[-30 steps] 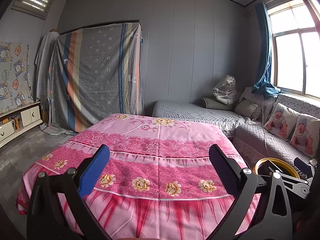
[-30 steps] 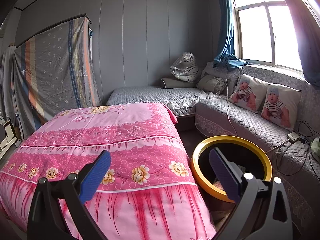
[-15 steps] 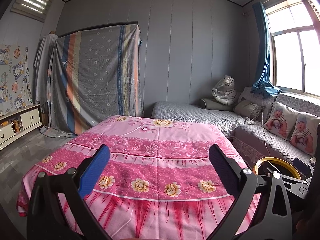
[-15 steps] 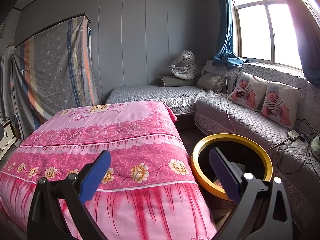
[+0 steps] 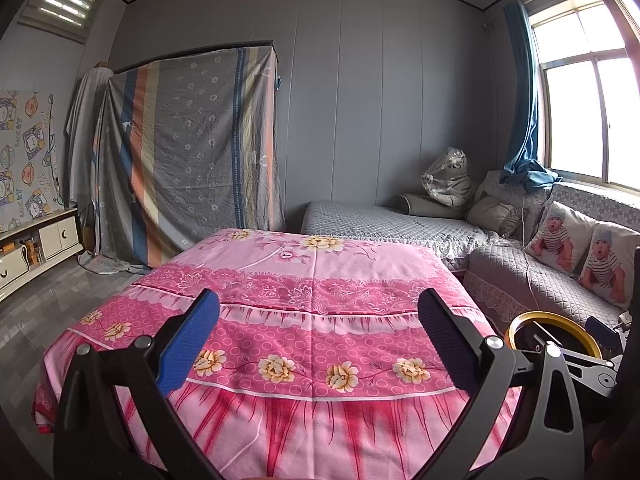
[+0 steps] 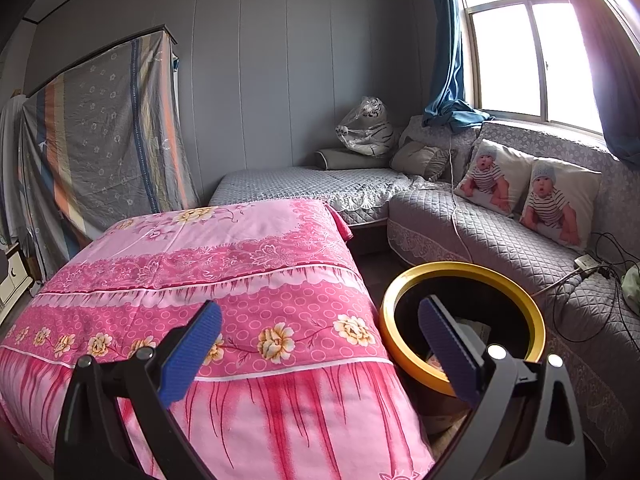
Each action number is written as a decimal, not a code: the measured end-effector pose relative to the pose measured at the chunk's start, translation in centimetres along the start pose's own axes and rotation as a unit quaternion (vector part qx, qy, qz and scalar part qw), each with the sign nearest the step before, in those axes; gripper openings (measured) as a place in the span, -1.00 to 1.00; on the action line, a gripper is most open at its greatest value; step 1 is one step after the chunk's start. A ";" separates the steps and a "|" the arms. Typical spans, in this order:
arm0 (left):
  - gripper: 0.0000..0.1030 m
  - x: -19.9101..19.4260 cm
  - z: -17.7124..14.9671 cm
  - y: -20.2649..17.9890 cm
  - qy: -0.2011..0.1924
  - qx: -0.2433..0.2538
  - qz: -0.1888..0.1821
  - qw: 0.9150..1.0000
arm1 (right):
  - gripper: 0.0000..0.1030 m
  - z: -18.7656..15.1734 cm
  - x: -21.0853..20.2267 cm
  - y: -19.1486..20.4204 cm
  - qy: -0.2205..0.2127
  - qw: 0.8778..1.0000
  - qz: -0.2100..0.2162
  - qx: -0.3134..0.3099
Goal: Collect trash
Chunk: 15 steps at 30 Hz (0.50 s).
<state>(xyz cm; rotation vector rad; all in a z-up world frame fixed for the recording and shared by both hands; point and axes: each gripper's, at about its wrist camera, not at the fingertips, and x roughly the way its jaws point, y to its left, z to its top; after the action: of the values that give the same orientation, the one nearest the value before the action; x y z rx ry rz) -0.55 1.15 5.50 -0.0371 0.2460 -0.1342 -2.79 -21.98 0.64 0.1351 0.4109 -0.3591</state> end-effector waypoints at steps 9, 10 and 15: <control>0.84 0.1 -0.1 -0.3 0.001 0.004 -0.006 1.000 | 0.85 -0.1 0.3 -0.4 0.005 1.000 -0.002 0.005; 0.84 0.2 -0.1 -0.4 0.002 0.004 -0.007 1.000 | 0.85 -0.1 0.3 -0.4 0.005 1.000 -0.002 0.006; 0.84 0.3 -0.1 -0.3 0.003 0.003 -0.008 1.000 | 0.85 -0.1 0.5 -0.5 0.008 1.000 -0.002 0.007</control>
<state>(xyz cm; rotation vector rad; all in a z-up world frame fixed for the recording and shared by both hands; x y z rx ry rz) -0.34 0.77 5.37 -0.0317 0.2515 -0.1503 -2.60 -22.56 0.29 0.1503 0.4240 -0.3643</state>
